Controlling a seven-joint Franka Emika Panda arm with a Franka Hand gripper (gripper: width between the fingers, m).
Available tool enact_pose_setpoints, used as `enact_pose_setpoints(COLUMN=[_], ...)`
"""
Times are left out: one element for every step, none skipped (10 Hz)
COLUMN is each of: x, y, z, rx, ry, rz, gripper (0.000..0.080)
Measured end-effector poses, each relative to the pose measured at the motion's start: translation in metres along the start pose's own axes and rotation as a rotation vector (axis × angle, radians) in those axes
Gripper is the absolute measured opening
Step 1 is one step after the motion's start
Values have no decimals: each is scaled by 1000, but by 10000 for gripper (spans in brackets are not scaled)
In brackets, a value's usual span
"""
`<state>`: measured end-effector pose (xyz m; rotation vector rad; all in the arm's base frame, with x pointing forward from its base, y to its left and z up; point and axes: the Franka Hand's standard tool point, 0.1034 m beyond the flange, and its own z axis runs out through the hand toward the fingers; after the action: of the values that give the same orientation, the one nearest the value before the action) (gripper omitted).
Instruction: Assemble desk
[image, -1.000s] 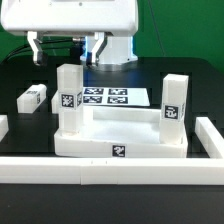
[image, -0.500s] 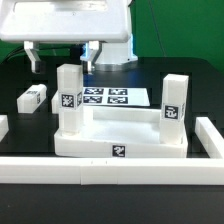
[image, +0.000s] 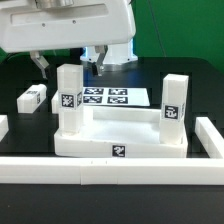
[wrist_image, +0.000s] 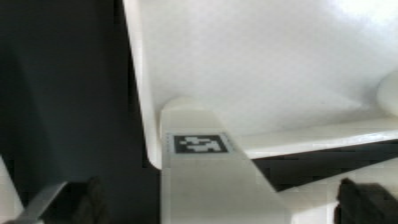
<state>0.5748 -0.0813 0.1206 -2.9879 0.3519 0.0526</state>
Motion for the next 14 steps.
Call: enact_pose_setpoints(x=[1,3,9,8,8,8,8,7,7,7,7,7,7,7], y=[-1,-5,-7,-2,1,0,1,2,4,4,4,4,4,4], z=[0,0,1,3,3,3,4,4,5,5,5,5,5,5], rx=[-27,-83,-100,-100,-101,-101,-101,-102,-102,-102,-102,-102,-102,-101], ry=[5,12,51,50,49,49,48,47,45,45,45,46,46,47], rz=[-26,-58,-78,-84,-79,-81,-81,-91,-107,-107,-107,-93,-88,-62], gripper=[649,649,649,649,649,649,525,389,389,287,287,287,287,287])
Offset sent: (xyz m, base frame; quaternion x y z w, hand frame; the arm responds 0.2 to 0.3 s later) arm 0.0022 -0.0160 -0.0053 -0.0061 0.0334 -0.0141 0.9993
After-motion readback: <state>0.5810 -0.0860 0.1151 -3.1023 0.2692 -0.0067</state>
